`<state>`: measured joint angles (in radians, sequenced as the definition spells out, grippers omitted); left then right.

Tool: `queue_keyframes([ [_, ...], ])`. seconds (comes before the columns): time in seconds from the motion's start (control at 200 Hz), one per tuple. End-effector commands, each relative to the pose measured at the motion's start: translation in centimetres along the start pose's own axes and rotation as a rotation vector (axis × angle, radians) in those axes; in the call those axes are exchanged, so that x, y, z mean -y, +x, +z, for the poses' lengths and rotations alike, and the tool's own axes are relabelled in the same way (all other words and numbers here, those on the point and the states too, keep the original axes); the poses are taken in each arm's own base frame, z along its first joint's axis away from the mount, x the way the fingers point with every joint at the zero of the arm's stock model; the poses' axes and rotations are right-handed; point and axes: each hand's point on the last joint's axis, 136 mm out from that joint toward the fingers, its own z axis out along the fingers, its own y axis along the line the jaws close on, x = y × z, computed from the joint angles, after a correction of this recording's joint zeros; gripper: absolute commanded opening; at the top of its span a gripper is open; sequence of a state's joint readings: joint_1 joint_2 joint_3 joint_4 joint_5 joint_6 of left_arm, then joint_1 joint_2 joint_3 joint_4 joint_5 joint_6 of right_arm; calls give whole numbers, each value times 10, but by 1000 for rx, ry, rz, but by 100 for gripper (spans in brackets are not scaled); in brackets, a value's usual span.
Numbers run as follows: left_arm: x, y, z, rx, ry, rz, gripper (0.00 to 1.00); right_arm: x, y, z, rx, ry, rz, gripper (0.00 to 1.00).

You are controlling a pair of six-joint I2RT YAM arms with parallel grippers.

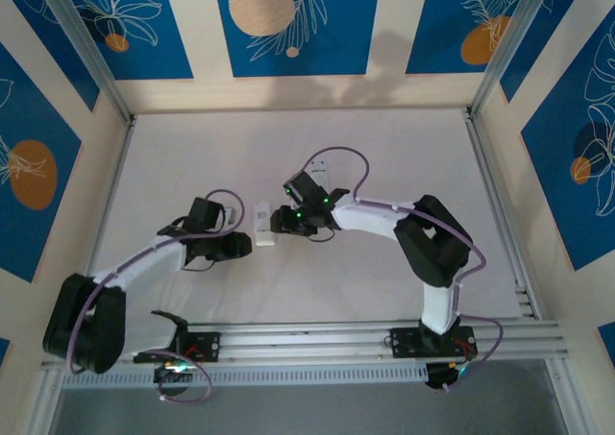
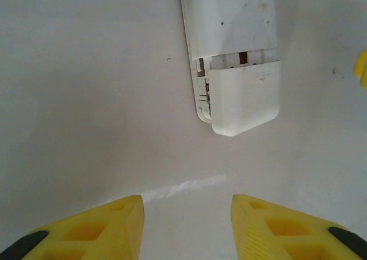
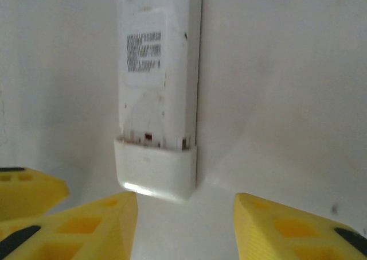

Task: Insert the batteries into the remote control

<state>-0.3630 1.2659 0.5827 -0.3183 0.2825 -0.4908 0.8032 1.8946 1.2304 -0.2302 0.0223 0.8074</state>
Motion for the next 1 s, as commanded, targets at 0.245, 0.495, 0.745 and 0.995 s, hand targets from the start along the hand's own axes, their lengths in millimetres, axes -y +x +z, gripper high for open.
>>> queue_keyframes([
  [0.245,26,-36,19,70,101,68,37,-7,7,22,-53,-43,-36,43],
  [0.495,24,-38,28,60,94,61,34,-5,12,27,-72,-43,-38,39],
  [0.745,21,-41,35,56,80,56,27,-5,15,37,-97,-47,-37,36],
  [0.995,7,-36,45,25,22,36,18,-2,15,41,-106,-22,-45,31],
])
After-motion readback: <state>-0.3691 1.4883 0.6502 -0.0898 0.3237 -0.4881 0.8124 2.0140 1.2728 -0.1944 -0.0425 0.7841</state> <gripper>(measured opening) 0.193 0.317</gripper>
